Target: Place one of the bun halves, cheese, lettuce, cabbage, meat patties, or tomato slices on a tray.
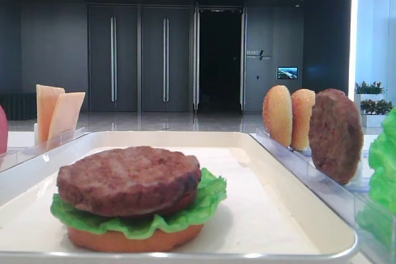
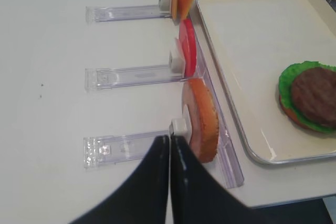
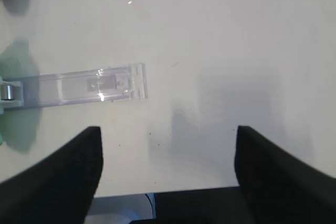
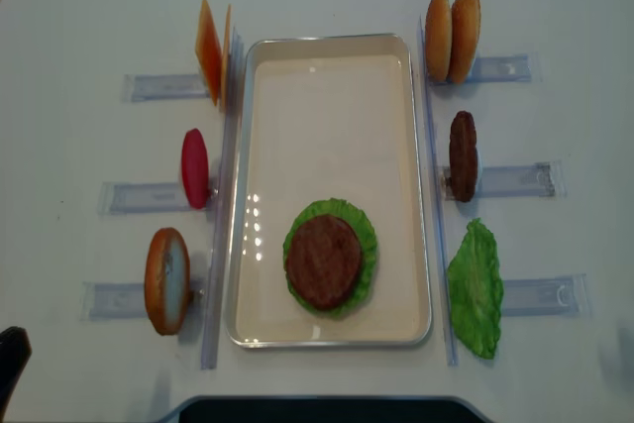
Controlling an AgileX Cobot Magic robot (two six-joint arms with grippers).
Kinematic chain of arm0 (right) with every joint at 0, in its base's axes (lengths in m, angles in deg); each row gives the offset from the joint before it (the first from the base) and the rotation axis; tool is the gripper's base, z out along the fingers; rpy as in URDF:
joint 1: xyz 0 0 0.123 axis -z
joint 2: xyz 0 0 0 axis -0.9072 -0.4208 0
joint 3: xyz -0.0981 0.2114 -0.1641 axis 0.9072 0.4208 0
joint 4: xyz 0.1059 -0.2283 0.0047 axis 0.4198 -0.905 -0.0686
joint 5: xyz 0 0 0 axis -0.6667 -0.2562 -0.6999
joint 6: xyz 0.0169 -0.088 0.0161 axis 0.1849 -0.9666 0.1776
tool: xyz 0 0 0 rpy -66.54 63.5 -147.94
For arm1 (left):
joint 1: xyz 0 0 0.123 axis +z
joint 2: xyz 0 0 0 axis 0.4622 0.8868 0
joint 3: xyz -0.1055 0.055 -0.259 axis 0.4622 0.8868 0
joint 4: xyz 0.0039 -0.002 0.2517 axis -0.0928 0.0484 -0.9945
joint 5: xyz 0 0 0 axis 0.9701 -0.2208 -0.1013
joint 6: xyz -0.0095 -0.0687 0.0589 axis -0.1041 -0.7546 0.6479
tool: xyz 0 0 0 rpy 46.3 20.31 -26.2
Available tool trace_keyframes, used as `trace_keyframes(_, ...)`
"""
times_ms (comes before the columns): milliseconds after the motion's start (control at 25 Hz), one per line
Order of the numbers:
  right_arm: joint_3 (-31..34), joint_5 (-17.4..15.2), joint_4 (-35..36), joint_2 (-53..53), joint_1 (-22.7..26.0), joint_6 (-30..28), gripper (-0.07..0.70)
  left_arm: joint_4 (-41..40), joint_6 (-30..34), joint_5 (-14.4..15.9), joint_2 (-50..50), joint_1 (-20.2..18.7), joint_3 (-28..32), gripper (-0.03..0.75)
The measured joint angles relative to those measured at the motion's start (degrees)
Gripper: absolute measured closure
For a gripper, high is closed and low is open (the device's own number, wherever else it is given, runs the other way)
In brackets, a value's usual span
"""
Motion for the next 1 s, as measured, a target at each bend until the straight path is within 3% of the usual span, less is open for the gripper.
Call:
trace_keyframes(240, 3.6, 0.3, 0.0, 14.7, 0.0, 0.0, 0.104, 0.0, 0.0, 0.0, 0.0, 0.0, 0.0, 0.715)
trace_keyframes(600, 3.8, 0.7, -0.2, 32.9, 0.0, 0.6, 0.108, 0.0, 0.0, 0.0, 0.0, 0.0, 0.0, 0.715)
trace_keyframes(1000, 3.9, 0.8, -0.7, 33.5, 0.0, 1.3, 0.118, 0.0, 0.0, 0.0, 0.0, 0.0, 0.0, 0.715)
